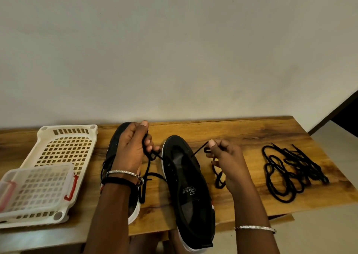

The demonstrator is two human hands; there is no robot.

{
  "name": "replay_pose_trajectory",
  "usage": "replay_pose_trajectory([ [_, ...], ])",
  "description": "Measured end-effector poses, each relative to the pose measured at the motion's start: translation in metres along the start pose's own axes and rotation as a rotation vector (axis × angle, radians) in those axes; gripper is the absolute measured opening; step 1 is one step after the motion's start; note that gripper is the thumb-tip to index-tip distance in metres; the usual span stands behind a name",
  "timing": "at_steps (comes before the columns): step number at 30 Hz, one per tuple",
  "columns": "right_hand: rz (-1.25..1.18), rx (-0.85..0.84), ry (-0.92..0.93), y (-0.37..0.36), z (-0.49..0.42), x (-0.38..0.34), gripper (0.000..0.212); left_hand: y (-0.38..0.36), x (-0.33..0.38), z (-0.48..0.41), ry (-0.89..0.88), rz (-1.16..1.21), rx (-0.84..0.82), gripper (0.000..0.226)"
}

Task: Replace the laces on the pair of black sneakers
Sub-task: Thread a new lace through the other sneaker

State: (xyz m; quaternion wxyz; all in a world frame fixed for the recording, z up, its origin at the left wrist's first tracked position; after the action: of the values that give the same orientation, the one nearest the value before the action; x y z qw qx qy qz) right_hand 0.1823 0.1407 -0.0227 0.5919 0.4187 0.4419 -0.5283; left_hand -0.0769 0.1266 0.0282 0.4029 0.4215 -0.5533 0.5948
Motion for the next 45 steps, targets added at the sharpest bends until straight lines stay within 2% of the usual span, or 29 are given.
replay_pose_trajectory([
  [2, -0.283, 0.006, -0.014, 0.001, 0.000, 0.000, 0.017, 0.003, 0.004, 0.000, -0.040, -0.052, 0.010, 0.026],
  [5, -0.668, -0.023, 0.075, 0.005, 0.001, -0.009, 0.017, 0.003, 0.009, 0.001, -0.069, -0.157, 0.014, 0.023],
  [7, -0.831, -0.031, 0.143, 0.008, 0.002, -0.015, 0.015, 0.002, 0.011, 0.002, -0.062, -0.262, 0.020, 0.018],
  [10, -0.953, -0.054, 0.176, 0.007, 0.002, -0.017, 0.014, 0.003, 0.009, 0.002, -0.030, -0.384, 0.020, 0.017],
  [15, -0.944, -0.085, 0.179, 0.002, 0.003, -0.022, 0.013, 0.000, 0.013, 0.005, -0.040, -0.727, 0.029, 0.017],
  [18, -0.842, -0.049, 0.176, 0.006, 0.004, -0.024, 0.012, -0.007, 0.019, 0.008, -0.081, -0.978, -0.021, 0.018],
  [22, -0.650, 0.032, 0.183, 0.013, 0.006, -0.027, 0.014, -0.011, -0.006, 0.003, 0.223, -1.450, -0.196, 0.023],
  [25, -0.401, 0.137, 0.193, 0.018, 0.011, -0.032, 0.019, -0.015, -0.023, 0.004, 0.363, -1.630, -0.244, 0.027],
  [27, -0.077, 0.230, 0.212, 0.021, 0.016, -0.039, 0.025, -0.016, -0.022, 0.002, 0.327, -1.637, -0.212, 0.028],
  [29, 0.166, 0.245, 0.242, 0.017, 0.018, -0.046, 0.029, -0.017, -0.017, 0.001, 0.242, -1.621, -0.192, 0.030],
  [31, 0.342, 0.148, 0.220, 0.006, 0.013, -0.046, 0.037, -0.015, -0.014, 0.001, 0.197, -1.514, -0.204, 0.033],
  [33, 0.567, 0.030, 0.133, -0.005, 0.006, -0.038, 0.052, -0.008, -0.014, 0.002, 0.192, -1.268, -0.201, 0.036],
  [34, 0.693, -0.031, 0.087, -0.010, 0.002, -0.032, 0.053, -0.005, -0.012, 0.002, 0.187, -1.138, -0.180, 0.037],
  [37, 0.982, -0.200, -0.019, -0.026, -0.004, -0.013, 0.028, -0.002, -0.012, 0.004, 0.237, -0.900, -0.135, 0.040],
  [39, 0.984, -0.242, -0.034, -0.029, -0.007, -0.007, 0.025, -0.003, -0.015, 0.005, 0.306, -0.818, -0.156, 0.040],
  [41, 0.926, -0.242, -0.012, -0.030, -0.008, -0.010, 0.030, -0.002, -0.016, 0.007, 0.359, -0.783, -0.191, 0.039],
  [45, 0.676, -0.189, 0.041, -0.031, 0.004, -0.032, 0.042, -0.004, -0.004, 0.011, 0.401, -0.737, -0.222, 0.037],
])
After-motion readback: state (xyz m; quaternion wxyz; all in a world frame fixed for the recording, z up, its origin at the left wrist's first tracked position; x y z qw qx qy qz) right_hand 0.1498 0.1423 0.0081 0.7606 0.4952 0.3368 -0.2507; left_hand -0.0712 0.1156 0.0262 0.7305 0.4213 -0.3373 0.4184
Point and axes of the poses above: each hand's wrist, its own z-axis away from the middle knuckle, its own y-axis out of the back of the hand, x = y × z, the point moved 8 cm from there along -z, towards the middle knuckle, and after that the axes turned 14 degrees about -x, right-handed, at the moved point
